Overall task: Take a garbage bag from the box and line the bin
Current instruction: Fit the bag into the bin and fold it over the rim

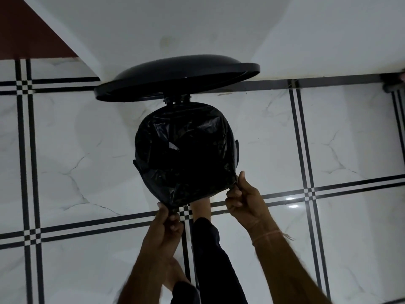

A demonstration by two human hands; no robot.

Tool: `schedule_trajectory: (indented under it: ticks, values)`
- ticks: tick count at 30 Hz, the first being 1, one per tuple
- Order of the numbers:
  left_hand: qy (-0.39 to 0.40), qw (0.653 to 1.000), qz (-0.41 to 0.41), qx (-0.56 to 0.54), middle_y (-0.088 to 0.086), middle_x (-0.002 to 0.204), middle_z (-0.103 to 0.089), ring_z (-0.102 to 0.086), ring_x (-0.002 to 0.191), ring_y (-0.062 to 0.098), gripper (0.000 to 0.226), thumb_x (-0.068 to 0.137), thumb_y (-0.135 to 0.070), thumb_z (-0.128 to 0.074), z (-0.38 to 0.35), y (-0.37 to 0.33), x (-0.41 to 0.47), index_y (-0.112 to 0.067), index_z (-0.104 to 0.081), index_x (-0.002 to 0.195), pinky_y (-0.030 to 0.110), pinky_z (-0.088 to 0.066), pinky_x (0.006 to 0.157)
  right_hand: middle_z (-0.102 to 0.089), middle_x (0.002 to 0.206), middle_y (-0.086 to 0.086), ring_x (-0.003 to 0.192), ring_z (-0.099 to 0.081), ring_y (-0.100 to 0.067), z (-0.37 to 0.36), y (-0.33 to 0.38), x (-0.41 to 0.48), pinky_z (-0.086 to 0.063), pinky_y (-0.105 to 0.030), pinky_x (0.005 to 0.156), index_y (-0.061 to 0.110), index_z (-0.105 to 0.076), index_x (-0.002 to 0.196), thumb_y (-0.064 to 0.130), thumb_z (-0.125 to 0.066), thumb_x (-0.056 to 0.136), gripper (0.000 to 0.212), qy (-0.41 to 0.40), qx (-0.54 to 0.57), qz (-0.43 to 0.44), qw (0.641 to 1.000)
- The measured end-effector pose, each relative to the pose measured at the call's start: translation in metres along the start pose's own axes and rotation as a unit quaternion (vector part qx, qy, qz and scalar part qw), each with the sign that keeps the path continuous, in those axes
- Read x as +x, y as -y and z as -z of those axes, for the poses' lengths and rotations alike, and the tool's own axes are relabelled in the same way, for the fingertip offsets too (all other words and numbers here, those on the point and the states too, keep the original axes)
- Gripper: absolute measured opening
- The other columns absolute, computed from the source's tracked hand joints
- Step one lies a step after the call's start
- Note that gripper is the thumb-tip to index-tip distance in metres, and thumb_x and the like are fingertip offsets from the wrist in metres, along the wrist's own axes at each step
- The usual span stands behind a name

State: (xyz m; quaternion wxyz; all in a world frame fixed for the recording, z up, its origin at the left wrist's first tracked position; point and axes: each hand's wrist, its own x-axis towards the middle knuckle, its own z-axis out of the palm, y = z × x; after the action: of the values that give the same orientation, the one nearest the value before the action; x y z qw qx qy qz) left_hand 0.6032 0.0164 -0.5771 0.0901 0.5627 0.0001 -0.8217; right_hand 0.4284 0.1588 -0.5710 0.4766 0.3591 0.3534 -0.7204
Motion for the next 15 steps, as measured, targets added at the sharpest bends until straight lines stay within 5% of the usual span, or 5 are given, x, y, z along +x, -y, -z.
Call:
schedule_trajectory:
  ticks: [5,8,12,15]
  values:
    - [-0.030,0.999,-0.002,0.016,-0.010,0.067,-0.062,-0.055,0.050,0.001,0.021,0.105,-0.029,-0.050,0.003,0.003,0.008,-0.020,-0.062,0.091,0.015,-0.041,0.040,-0.059,0.072,0.007,0.047,-0.051,-0.002,0.012,-0.007,-0.003,-0.039,-0.013,0.042,0.018,-0.076,0.084,0.036,-0.064,0.090,0.022,-0.018,-0.015,0.023,0.999]
    - [-0.039,0.999,-0.003,0.016,-0.010,0.070,-0.066,-0.057,0.053,0.001,0.018,0.105,-0.026,-0.052,0.000,0.003,0.013,-0.022,-0.062,0.091,0.016,-0.043,0.042,-0.069,0.078,0.003,0.063,-0.061,-0.008,0.014,-0.007,-0.003,-0.052,-0.023,0.062,0.017,-0.077,0.089,0.038,-0.062,0.093,0.025,-0.033,-0.068,0.041,0.996]
    - [-0.028,0.999,-0.020,0.010,-0.008,0.078,-0.072,-0.062,0.075,0.007,0.013,0.102,-0.023,-0.056,-0.002,0.005,0.019,-0.020,-0.065,0.094,0.022,-0.057,0.057,-0.076,0.103,-0.002,0.099,-0.070,-0.016,0.013,0.002,-0.003,-0.049,-0.036,0.093,0.019,-0.078,0.101,0.044,-0.053,0.101,0.035,-0.039,-0.168,0.057,0.983]
    - [-0.007,0.999,-0.038,-0.003,-0.007,0.082,-0.074,-0.069,0.069,0.006,0.016,0.102,-0.028,-0.053,-0.003,0.008,0.022,-0.020,-0.066,0.097,0.024,-0.060,0.063,-0.075,0.116,-0.009,0.113,-0.070,-0.023,0.016,0.001,-0.002,-0.049,-0.046,0.105,0.013,-0.075,0.114,0.041,-0.050,0.103,0.039,-0.039,-0.157,0.065,0.985]
